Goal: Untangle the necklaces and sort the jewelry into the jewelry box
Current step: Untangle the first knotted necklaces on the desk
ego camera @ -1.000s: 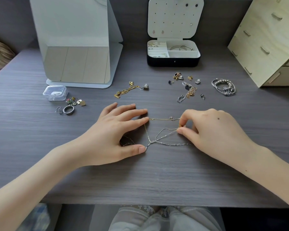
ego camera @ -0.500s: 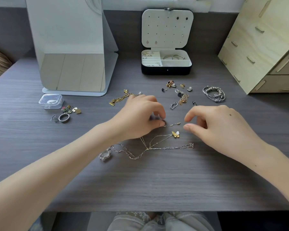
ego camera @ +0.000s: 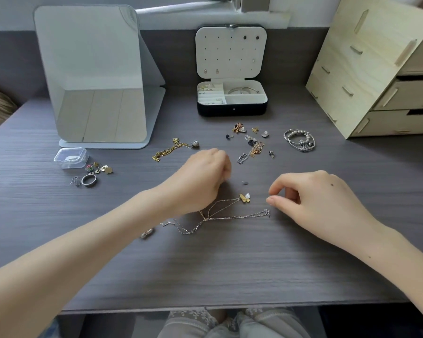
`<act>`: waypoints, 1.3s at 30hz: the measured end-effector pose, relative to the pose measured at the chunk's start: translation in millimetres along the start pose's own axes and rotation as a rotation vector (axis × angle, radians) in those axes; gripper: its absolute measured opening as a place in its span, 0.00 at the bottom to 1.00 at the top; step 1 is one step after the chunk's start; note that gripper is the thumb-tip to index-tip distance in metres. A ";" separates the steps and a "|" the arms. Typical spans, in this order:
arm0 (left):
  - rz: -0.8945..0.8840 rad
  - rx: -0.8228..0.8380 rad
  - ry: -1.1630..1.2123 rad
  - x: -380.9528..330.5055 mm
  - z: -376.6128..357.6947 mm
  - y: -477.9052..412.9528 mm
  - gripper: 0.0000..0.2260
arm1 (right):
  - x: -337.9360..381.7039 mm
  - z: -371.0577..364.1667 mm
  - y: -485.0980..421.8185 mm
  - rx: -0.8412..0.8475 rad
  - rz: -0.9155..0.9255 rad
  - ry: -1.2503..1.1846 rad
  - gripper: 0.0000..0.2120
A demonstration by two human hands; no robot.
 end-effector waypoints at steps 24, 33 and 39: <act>0.014 -0.027 1.060 -45.9 58.2 90.6 0.09 | 87.8 -35.1 34.0 0.344 0.476 -0.641 0.10; 0.213 -0.571 1.209 3.4 138.4 40.3 0.09 | 73.9 -3.2 -1.1 0.397 0.205 -1.134 0.08; 0.406 -0.736 1.465 44.1 133.0 49.1 0.09 | 54.9 9.3 -8.5 0.489 0.078 -1.305 0.06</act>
Point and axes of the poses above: each hand's wrist, its own y-axis away from the middle knuckle, its own z-axis out of the back of the hand, x = y × z, the point moved 7 cm from there along -y, towards the middle knuckle, and after that the axes turned 5 degrees about -z, right-handed, at the moved point
